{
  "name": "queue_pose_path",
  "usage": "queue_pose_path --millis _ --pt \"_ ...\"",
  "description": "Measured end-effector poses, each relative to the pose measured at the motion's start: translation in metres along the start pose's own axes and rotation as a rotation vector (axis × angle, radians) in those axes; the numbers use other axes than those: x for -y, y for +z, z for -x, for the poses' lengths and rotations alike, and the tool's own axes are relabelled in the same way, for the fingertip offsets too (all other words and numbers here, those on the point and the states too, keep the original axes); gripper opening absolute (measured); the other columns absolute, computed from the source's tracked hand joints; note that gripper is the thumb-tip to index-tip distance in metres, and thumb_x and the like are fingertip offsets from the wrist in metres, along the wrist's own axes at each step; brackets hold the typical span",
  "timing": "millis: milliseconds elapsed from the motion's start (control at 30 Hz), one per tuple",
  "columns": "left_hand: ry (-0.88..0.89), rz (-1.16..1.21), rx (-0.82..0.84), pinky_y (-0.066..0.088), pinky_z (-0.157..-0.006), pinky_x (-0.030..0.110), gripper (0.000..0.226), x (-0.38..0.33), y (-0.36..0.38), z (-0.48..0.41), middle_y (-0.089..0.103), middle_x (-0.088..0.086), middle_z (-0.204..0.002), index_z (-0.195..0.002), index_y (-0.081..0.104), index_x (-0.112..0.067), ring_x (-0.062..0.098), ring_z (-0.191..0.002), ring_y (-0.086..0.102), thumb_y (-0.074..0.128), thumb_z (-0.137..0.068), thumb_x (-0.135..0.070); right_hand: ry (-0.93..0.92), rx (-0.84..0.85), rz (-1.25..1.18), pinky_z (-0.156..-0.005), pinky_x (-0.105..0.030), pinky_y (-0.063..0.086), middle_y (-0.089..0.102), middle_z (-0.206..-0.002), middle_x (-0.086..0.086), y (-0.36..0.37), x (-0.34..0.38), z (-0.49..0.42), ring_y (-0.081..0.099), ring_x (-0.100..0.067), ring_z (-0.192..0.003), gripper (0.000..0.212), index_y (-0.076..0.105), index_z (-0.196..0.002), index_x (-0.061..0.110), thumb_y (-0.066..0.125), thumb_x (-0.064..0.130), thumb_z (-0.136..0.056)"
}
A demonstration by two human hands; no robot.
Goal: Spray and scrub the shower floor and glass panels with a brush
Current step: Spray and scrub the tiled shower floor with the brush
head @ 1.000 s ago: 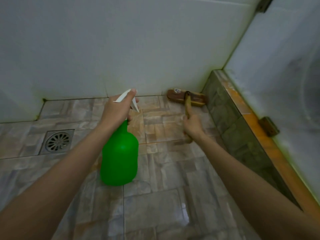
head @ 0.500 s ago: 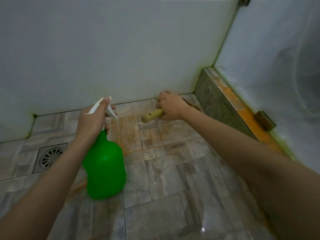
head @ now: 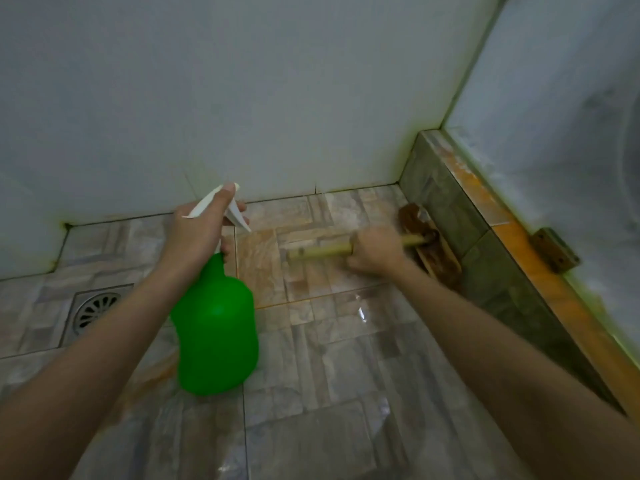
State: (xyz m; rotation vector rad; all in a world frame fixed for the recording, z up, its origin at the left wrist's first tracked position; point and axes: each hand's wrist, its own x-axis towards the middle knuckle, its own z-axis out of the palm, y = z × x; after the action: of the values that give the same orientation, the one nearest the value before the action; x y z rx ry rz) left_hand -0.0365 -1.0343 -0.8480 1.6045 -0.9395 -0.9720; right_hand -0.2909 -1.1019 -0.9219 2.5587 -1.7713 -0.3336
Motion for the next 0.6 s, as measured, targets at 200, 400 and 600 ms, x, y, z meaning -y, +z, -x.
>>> queue_pose_path --millis 200,400,600 --pt "-0.008 -0.007 -0.012 0.041 -0.038 0.020 0.033 0.006 -0.001 0.001 0.077 0.003 -0.096 -0.098 0.073 -0.021 0.016 -0.038 0.047 0.056 -0.098 -0.049 0.113 -0.159 -0.281 -0.061 -0.032 0.045 0.064 -0.078 -0.008 -0.034 -0.026 -0.042 0.064 -0.032 -0.076 0.035 0.070 -0.085 0.014 0.056 0.046 -0.087" --pt "0.025 -0.058 0.004 0.042 -0.037 0.021 0.044 0.003 0.003 -0.001 0.076 0.007 -0.099 -0.106 0.073 -0.009 0.008 -0.035 0.049 0.054 -0.099 -0.048 0.135 -0.182 -0.352 -0.055 -0.030 0.040 0.061 -0.069 -0.007 -0.041 -0.030 -0.047 0.063 -0.031 -0.069 0.033 0.065 -0.073 0.014 0.056 0.042 -0.088" --pt "0.037 -0.059 -0.007 0.044 -0.038 0.021 0.045 -0.004 0.010 0.004 0.076 0.007 -0.099 -0.104 0.074 -0.008 0.010 -0.035 0.048 0.053 -0.099 -0.048 0.046 -0.145 -0.210 -0.059 -0.030 0.041 0.065 -0.078 -0.008 -0.023 -0.024 -0.036 0.062 -0.030 -0.072 0.039 0.069 -0.083 0.012 0.053 0.047 -0.088"
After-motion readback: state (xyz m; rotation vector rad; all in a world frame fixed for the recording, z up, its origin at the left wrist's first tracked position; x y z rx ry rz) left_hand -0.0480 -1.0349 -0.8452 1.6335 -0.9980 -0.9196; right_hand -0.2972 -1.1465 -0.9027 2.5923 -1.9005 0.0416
